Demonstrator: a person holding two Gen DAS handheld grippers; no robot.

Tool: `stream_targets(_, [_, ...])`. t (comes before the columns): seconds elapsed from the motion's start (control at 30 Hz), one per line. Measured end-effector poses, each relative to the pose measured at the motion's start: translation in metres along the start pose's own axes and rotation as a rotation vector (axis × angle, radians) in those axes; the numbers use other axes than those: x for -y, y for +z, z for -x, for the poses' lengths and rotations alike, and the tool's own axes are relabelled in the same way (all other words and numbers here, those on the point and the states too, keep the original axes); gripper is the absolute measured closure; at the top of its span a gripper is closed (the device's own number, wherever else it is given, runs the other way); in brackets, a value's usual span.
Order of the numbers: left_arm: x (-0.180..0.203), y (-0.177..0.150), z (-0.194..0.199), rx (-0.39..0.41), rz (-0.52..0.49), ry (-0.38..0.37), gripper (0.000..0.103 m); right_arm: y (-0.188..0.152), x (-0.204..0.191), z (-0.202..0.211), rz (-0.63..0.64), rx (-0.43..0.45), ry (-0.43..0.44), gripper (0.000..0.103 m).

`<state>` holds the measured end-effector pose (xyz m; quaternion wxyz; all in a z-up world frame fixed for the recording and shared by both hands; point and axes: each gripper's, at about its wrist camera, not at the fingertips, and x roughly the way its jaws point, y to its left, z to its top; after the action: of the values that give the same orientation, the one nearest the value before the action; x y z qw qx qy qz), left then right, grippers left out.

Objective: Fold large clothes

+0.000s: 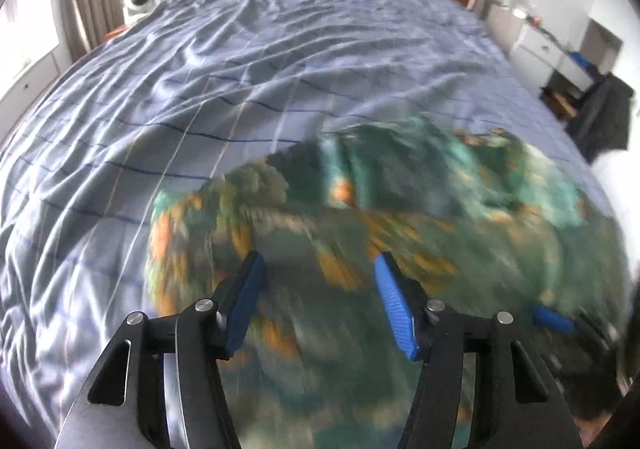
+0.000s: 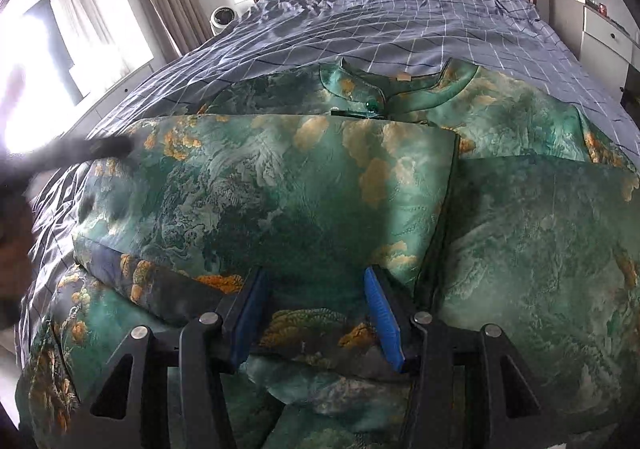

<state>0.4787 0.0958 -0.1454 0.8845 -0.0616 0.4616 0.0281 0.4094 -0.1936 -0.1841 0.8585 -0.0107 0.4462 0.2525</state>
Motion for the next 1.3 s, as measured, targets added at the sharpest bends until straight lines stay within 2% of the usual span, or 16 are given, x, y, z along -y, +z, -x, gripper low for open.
stream_targets(0.1, [-0.008,-0.003,-0.038,-0.082,0.018,0.010,0.041,0.000,0.001,0.000,-0.003,0.002,0.005,0.052])
stream_targets(0.17, [-0.008,-0.012,-0.040,-0.052,0.003,0.012,0.041,0.000,0.003,-0.001,-0.006,0.001,0.010,0.052])
stream_targets(0.27, [-0.007,-0.020,-0.031,-0.047,-0.011,0.013,0.041,0.000,0.003,-0.002,-0.005,0.001,0.009,0.052])
stream_targets(0.5, [-0.003,-0.053,0.009,-0.057,-0.050,0.012,0.041,0.001,0.002,-0.003,0.007,0.002,-0.001,0.052])
stream_targets(0.73, [-0.002,-0.087,0.052,-0.079,-0.012,-0.037,0.038,0.004,-0.006,-0.005,0.045,-0.032,-0.045,0.052])
stream_targets(0.9, [0.006,-0.121,0.111,-0.026,-0.035,-0.075,0.024,0.008,-0.008,0.001,0.046,-0.047,-0.051,0.051])
stream_targets(0.93, [0.009,-0.131,0.124,-0.005,-0.051,-0.080,0.021,0.010,-0.009,0.007,0.043,-0.048,-0.045,0.050])
stream_targets(1.0, [0.013,-0.151,0.147,0.032,-0.078,-0.075,0.013,0.012,-0.013,0.022,0.039,-0.046,-0.033,0.039])
stream_targets(1.03, [0.014,-0.162,0.157,0.043,-0.090,-0.072,0.012,0.012,-0.016,0.034,0.041,-0.036,-0.023,0.025])
stream_targets(1.07, [0.015,-0.172,0.166,0.049,-0.097,-0.070,0.012,0.010,-0.020,0.044,0.048,-0.020,-0.024,0.019])
stream_targets(1.2, [0.018,-0.202,0.186,0.055,-0.089,-0.070,0.012,-0.011,-0.041,0.101,0.124,0.058,-0.035,0.019])
stream_targets(1.3, [0.023,-0.220,0.200,0.061,-0.085,-0.080,0.012,-0.042,-0.048,0.140,0.155,0.095,-0.044,0.019])
